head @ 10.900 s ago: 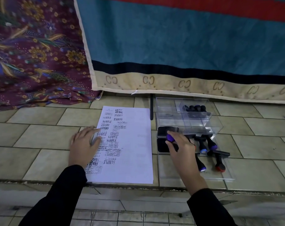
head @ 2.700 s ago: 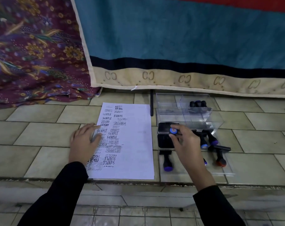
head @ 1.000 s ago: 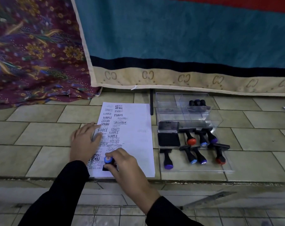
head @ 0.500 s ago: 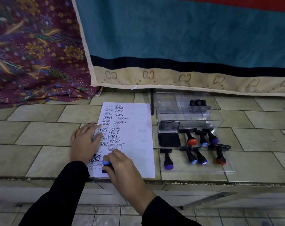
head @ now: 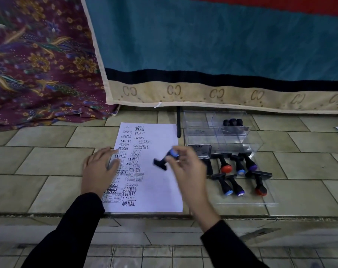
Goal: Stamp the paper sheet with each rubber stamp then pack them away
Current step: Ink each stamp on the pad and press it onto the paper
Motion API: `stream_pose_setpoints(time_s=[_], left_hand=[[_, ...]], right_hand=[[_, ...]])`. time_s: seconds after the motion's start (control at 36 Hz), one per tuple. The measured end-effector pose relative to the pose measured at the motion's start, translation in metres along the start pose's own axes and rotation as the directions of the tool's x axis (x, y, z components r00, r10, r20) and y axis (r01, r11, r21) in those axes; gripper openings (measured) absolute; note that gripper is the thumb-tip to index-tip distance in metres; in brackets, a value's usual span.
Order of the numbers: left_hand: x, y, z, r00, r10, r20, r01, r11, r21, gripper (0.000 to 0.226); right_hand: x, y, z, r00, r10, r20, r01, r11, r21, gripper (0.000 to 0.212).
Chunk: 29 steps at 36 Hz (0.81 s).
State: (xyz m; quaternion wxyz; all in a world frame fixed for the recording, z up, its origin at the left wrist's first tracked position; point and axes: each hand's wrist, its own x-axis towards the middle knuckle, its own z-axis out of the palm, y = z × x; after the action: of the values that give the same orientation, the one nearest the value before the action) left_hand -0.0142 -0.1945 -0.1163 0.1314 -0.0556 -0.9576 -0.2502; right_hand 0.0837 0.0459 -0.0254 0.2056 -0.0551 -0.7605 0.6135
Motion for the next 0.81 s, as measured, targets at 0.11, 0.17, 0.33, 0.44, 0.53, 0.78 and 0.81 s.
stream_pose_setpoints(time_s=[0.11,0.17,0.33,0.44,0.53,0.78,0.81], left_hand=[[0.000,-0.001,0.000,1.000,0.003,-0.001,-0.003,1.000,-0.004,0.038],[0.000,0.000,0.000,1.000,-0.003,0.000,0.003,1.000,-0.007,0.038],[0.000,-0.001,0.001,1.000,-0.001,-0.010,0.001,1.000,-0.016,0.038],[0.001,-0.002,0.002,1.000,0.005,0.002,-0.005,1.000,0.002,0.039],[0.000,-0.002,0.002,1.000,0.001,0.003,-0.001,1.000,0.004,0.039],[0.001,-0.001,0.001,1.000,-0.006,0.007,0.006,1.000,0.009,0.040],[0.001,-0.001,0.001,1.000,-0.008,0.005,0.008,1.000,0.006,0.040]], right_hand=[[0.017,-0.007,-0.055,0.985,-0.027,-0.173,0.020,0.999,-0.040,0.032],[0.020,-0.005,-0.081,0.974,-0.031,-0.223,0.011,0.996,-0.093,0.033],[0.002,0.011,-0.133,0.961,-0.065,-0.270,0.011,0.980,-0.199,0.029],[-0.033,0.029,-0.137,0.972,-0.126,-0.197,0.057,0.944,-0.324,0.033],[-0.058,0.044,-0.131,0.975,-0.193,-0.114,0.133,0.905,-0.404,0.038],[-0.085,0.069,-0.104,0.970,-0.243,-0.007,0.190,0.777,-0.600,0.032],[-0.084,0.070,-0.103,0.970,-0.243,0.000,0.191,0.764,-0.617,0.032]])
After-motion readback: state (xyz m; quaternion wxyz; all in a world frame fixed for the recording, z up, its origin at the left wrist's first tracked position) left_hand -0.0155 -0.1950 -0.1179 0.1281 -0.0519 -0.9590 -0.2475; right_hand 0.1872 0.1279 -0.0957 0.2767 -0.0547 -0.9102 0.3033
